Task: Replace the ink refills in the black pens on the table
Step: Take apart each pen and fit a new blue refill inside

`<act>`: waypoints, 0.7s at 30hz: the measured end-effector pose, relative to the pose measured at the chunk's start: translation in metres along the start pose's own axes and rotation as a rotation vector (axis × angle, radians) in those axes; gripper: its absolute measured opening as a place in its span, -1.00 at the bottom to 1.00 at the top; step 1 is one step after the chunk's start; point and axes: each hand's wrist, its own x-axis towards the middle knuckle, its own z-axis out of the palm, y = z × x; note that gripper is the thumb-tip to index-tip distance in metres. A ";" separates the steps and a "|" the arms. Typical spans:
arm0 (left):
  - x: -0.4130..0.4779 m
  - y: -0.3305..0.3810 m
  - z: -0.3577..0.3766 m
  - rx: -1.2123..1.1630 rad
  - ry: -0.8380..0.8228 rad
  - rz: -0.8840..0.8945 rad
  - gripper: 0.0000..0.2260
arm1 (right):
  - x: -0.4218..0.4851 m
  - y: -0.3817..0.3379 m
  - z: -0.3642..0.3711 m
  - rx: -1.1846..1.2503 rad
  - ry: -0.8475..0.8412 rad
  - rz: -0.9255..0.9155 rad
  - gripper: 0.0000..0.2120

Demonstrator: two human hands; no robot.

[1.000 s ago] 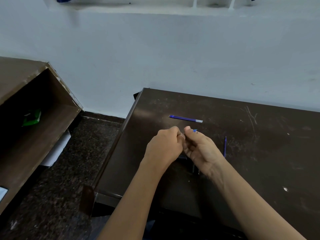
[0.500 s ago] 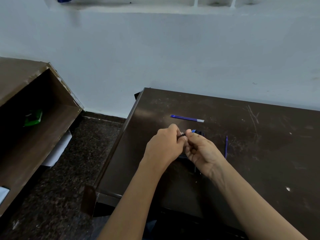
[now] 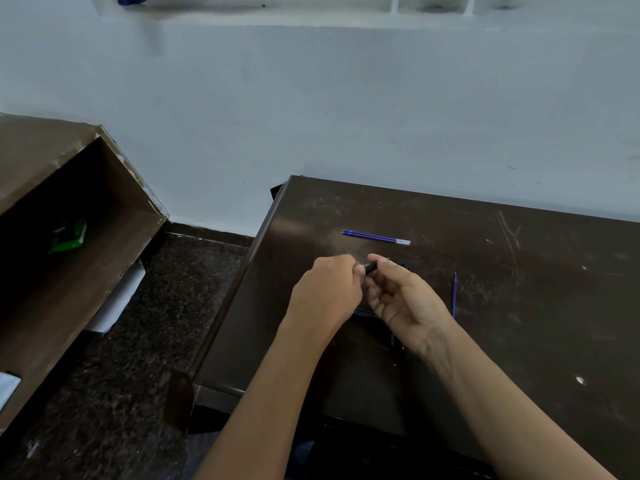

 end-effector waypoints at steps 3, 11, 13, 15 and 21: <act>-0.003 0.000 -0.001 -0.079 -0.013 0.044 -0.83 | -0.001 0.001 0.000 -0.075 0.022 0.025 -0.87; -0.003 0.000 -0.003 -0.090 -0.022 0.047 -0.89 | 0.000 0.001 0.000 0.073 0.007 -0.015 -0.79; -0.003 0.001 -0.003 -0.094 -0.029 0.057 -0.88 | 0.001 0.001 0.001 0.127 -0.013 -0.014 -0.74; -0.003 0.001 -0.003 -0.094 -0.037 0.065 -0.88 | 0.003 0.001 0.001 0.157 -0.032 -0.019 -0.73; -0.003 -0.001 -0.004 -0.119 -0.021 0.076 -0.90 | 0.002 -0.001 -0.003 0.004 -0.033 -0.015 -0.94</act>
